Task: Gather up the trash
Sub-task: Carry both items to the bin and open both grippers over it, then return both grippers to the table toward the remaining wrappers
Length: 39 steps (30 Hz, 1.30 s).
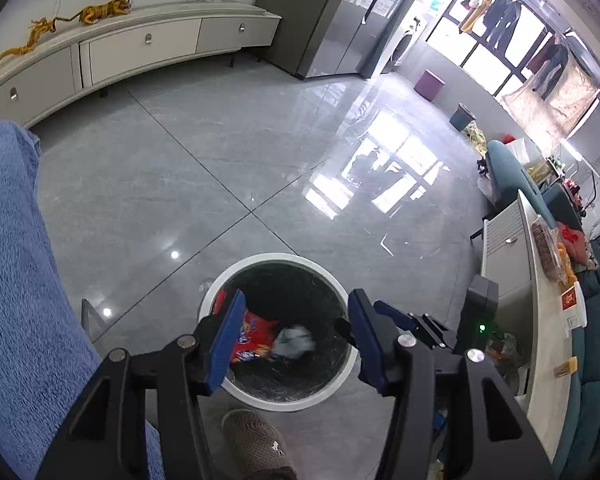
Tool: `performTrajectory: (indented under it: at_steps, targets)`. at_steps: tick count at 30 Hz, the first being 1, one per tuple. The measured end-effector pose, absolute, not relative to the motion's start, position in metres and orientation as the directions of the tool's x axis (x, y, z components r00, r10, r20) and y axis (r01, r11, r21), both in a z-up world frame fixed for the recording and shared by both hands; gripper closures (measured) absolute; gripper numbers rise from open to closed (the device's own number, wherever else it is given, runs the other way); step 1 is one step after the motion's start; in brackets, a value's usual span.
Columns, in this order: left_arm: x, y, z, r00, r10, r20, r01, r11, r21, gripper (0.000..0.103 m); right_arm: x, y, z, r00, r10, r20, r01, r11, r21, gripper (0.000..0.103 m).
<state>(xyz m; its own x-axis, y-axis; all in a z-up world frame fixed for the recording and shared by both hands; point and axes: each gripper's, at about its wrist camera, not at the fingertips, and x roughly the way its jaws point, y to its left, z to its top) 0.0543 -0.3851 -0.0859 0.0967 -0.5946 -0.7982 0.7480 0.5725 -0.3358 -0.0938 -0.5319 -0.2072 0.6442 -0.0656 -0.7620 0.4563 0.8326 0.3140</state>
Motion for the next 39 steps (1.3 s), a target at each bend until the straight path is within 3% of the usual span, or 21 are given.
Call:
performTrajectory:
  at_steps: [4,9,20,30,39]
  targets:
    - [0.055,-0.358,-0.073,0.164,-0.593,-0.788,0.742,0.6,-0.297,0.051,-0.095,-0.531,-0.196,0.657,-0.066,-0.751,0.471,0.814,0.341,0.032]
    - [0.054,-0.289,-0.038,0.369,-0.602,-0.708,0.667,0.702,-0.25,0.051,-0.097,-0.513,-0.165,0.693,-0.064,-0.718,0.444,0.822,0.356,0.032]
    - [0.039,-0.106,0.008,0.564,-0.531,-0.632,0.581,0.799,-0.153,0.045,-0.087,-0.411,-0.051,0.814,-0.049,-0.579,0.276,0.91,0.311,0.032]
    - [0.052,0.067,-0.015,0.702,-0.344,-0.624,0.301,0.937,-0.178,0.044,-0.049,-0.303,-0.021,0.798,0.053,-0.6,0.11,0.967,0.232,0.032]
    - [0.063,0.155,-0.061,0.701,-0.214,-0.681,0.092,0.973,-0.211,0.044,-0.026,-0.223,-0.017,0.775,0.161,-0.612,-0.071,0.983,0.169,0.032]
